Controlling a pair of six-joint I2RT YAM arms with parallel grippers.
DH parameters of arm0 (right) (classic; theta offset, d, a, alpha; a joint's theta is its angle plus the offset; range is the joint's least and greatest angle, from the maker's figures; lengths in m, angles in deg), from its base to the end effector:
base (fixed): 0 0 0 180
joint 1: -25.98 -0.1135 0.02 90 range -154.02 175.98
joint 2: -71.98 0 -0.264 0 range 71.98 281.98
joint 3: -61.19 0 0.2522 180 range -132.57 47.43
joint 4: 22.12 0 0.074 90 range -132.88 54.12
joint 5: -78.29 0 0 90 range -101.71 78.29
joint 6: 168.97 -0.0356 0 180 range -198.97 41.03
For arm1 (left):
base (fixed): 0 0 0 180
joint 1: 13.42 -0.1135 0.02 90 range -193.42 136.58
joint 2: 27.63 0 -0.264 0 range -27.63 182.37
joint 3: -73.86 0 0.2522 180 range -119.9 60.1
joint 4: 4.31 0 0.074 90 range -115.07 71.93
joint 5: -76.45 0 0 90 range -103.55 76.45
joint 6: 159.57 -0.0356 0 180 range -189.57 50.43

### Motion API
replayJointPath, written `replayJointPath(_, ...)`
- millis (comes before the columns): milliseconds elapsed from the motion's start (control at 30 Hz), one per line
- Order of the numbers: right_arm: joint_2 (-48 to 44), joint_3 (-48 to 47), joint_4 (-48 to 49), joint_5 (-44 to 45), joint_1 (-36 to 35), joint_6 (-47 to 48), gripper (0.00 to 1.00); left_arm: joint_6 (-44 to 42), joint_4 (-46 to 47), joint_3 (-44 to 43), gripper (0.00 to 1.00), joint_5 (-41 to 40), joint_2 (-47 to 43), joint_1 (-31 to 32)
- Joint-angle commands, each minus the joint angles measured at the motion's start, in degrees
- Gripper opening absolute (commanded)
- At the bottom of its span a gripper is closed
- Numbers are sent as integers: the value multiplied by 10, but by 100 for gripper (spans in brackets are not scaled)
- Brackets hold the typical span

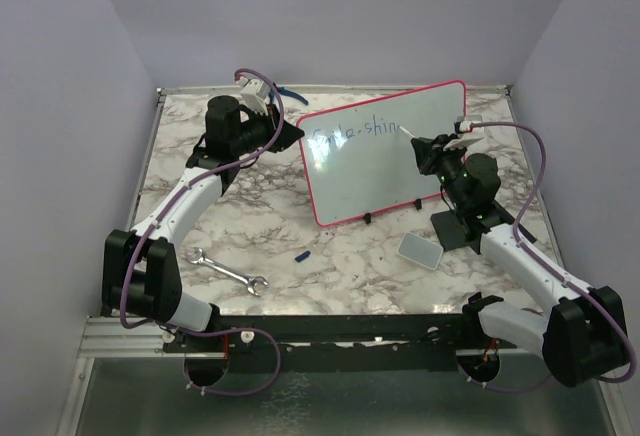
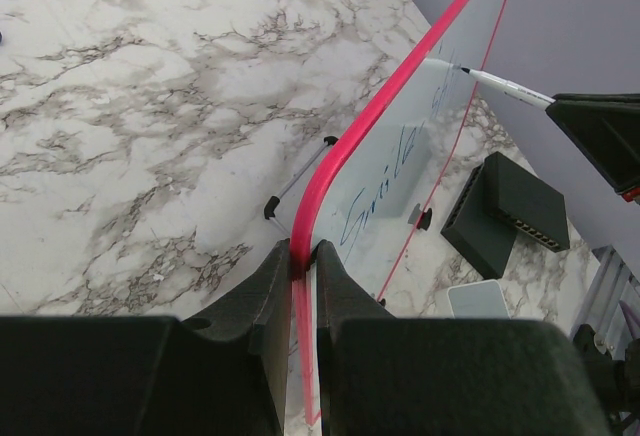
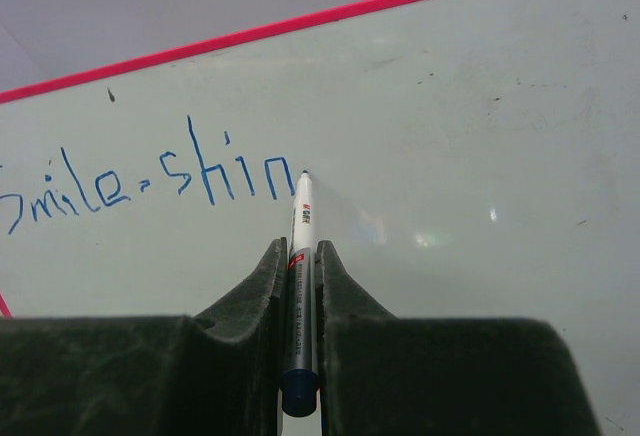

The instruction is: Write a sentence on the whiteboard

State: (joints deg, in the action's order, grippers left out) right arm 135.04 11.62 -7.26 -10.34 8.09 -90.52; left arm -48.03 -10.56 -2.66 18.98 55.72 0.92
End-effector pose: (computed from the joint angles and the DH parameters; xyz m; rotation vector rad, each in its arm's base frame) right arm 0.2431 0.0776 0.2926 -0.0672 1.5583 0.3879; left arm 0.3258 -0.1030 0.3222 0.3062 1.8404 -0.9492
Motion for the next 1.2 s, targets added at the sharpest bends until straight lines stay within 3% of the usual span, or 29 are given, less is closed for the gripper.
replayJointPath(0,5,-6,15,19,2,3,1,-16,0,6,2,-14,-17,-5)
replayJointPath(633,9,-7,20,45,2,8,1,-16,0,6,2,-14,-18,-5)
replayJointPath(1167,21,-16,28,18,2,14,1,-14,0,6,2,-12,-16,-4)
